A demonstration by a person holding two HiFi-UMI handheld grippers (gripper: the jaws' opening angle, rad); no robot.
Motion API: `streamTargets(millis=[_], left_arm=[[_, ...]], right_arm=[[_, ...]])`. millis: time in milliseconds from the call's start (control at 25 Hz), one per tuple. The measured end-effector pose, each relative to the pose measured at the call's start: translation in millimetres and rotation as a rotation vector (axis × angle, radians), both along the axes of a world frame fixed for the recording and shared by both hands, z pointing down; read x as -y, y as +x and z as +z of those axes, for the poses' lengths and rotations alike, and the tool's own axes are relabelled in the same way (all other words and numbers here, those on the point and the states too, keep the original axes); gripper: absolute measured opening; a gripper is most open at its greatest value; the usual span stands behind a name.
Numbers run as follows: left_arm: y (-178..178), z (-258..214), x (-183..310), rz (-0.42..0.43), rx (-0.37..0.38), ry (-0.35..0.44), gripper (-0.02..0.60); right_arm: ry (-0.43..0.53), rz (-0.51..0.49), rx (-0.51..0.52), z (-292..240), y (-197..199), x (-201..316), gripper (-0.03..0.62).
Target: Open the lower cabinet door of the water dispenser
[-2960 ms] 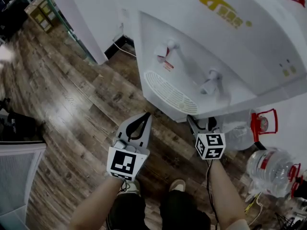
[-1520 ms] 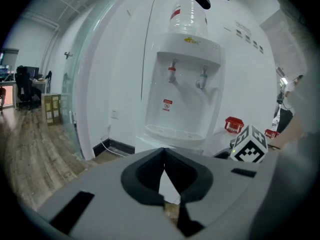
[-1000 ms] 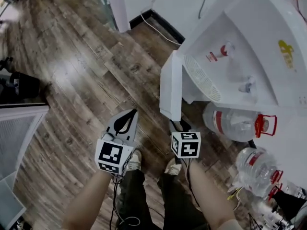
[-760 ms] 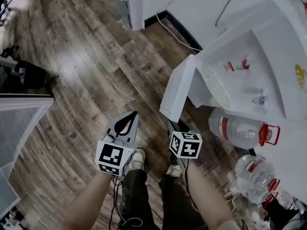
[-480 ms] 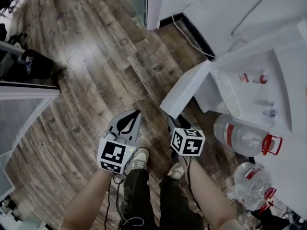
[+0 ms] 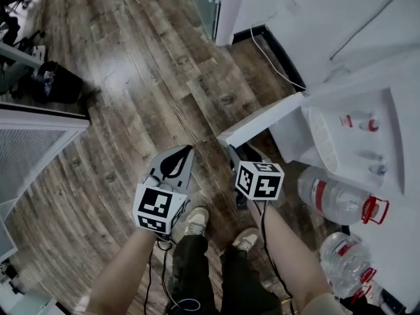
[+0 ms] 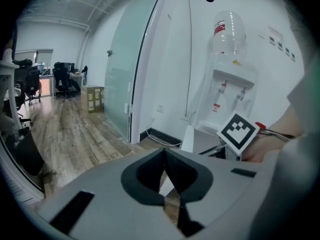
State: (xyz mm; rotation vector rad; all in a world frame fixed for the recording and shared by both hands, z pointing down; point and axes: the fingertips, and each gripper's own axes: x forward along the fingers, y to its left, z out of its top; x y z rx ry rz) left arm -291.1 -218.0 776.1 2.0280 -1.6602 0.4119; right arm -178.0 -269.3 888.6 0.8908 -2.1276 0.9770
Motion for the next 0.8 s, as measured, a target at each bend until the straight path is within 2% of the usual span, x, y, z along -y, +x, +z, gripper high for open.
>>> streamTargets(millis=[240,440,560,680,800], left_arm=[[-9.2,-6.2,0.6,-0.031,0.0,0.011,0.006],[-11.1,-16.4,-1.4,-0.029,0.018,0.007,0.006],[-6.8,-31.7,-0.3,-0.021,0.026,0.008,0.006],[3.2,-54.7,-2.2,0.0,0.032,0.009,0.006],[12.5,-81.0,-4.5,0.019,0.041,0.015,0.006]], right_arm=[[0.018,-0.016,0.04,-1.8,-23.0,14.4,0.196],[0.024,-0.023,0.061,-19.8,-20.5,12.0,0.172],[0.016,-0.037,0.065,-38.8,-8.7,9.3,0.123],[0.032,-0.008,0.072,-68.8,10.6,11.9,0.048],[0.036,0.018,0.086,-103.6,27.8,13.6,0.035]])
